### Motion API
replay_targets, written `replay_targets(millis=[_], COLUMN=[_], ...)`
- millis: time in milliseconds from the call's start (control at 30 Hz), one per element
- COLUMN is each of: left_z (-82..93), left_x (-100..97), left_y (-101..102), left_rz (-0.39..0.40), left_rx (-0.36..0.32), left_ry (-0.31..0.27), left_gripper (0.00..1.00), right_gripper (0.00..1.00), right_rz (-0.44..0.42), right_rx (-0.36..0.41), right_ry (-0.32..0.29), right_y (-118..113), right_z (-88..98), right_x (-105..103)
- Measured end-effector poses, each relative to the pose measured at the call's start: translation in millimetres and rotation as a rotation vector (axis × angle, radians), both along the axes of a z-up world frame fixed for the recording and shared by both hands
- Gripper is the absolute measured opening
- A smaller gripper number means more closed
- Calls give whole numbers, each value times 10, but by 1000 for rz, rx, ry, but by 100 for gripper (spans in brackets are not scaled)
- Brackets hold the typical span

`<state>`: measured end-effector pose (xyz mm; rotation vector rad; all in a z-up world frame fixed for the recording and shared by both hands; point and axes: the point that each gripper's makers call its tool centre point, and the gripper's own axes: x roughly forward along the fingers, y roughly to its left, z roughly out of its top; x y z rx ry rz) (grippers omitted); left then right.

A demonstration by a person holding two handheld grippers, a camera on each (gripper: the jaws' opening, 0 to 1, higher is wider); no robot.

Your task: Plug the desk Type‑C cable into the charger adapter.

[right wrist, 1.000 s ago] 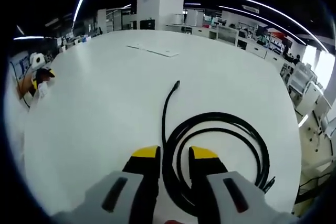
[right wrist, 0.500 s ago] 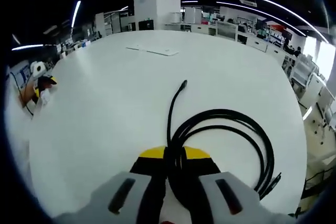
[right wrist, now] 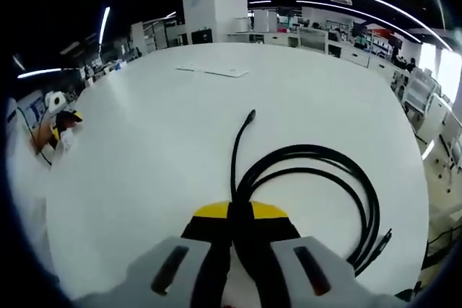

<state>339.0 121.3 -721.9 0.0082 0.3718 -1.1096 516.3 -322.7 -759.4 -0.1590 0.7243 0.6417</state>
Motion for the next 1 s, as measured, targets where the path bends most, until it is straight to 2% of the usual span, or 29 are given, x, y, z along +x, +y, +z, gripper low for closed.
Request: replay_targets(millis=[333,567,767,1000], left_z=[9,22,33,44], left_x=[5,16,22,25], left_y=[6,12,5,5], left_rz=[0,1,-1,-3], left_rx=[3,4,4,5], left_ry=[-4,-8,-12,-13], left_gripper=[60,60,60,60], right_gripper=[5,5,5,4], right_rz=[66,96,113,145], right_rx=[49,57,80,84], right_ry=[-3,2,-10,-19], right_y=[195,246,287,523], right_z=[49,52,133,185], right_x=[-111,-118,-131,-280])
